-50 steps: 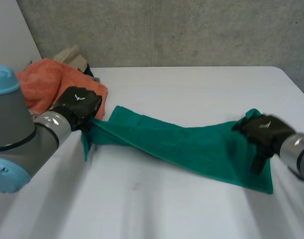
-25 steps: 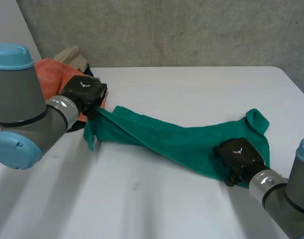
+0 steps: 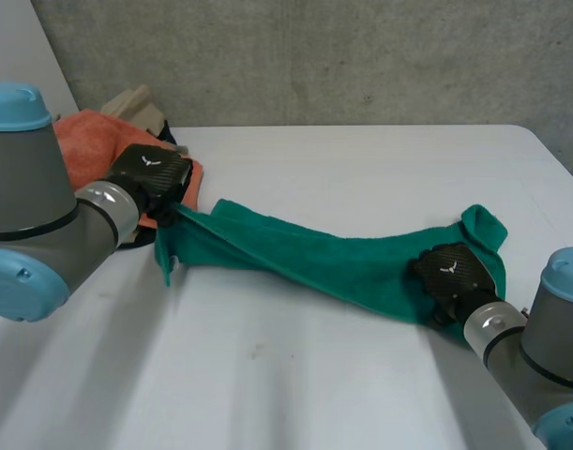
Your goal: Fold the laundry.
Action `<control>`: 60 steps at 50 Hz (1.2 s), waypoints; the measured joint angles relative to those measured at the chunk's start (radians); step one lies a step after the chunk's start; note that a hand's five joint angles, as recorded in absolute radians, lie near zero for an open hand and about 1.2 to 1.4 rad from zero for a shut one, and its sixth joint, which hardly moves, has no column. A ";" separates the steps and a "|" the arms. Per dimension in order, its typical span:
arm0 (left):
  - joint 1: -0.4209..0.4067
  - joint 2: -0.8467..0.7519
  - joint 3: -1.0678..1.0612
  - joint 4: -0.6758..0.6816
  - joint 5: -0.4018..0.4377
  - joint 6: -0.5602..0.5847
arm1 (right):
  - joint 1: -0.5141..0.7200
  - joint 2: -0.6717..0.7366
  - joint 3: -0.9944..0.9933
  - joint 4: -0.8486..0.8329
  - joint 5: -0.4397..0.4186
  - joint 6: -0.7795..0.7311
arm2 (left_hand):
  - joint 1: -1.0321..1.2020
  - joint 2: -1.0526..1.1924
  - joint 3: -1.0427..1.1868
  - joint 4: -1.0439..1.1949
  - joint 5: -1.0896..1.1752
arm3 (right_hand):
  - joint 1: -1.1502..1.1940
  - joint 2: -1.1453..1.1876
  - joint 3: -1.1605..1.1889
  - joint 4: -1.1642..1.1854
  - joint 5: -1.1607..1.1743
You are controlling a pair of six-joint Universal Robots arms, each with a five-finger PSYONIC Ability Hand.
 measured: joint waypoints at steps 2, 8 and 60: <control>0.001 0.002 -0.005 0.001 0.001 0.000 | 0.000 0.012 -0.013 -0.002 0.003 -0.001 | 0.000 0.000 0.000 0.000 0.000 | 0.020 0.018 0.016 0.015 0.014; 0.003 0.006 -0.014 0.001 0.001 -0.001 | -0.010 0.042 -0.048 -0.007 0.017 -0.013 | 0.000 0.000 0.000 0.000 0.000 | 0.374 0.373 0.359 0.360 0.360; 0.020 -0.002 0.403 0.495 -0.045 0.140 | -0.105 -0.056 -0.839 -0.077 -0.061 0.062 | 0.000 0.003 0.001 0.001 0.018 | 0.496 0.545 0.548 0.562 0.574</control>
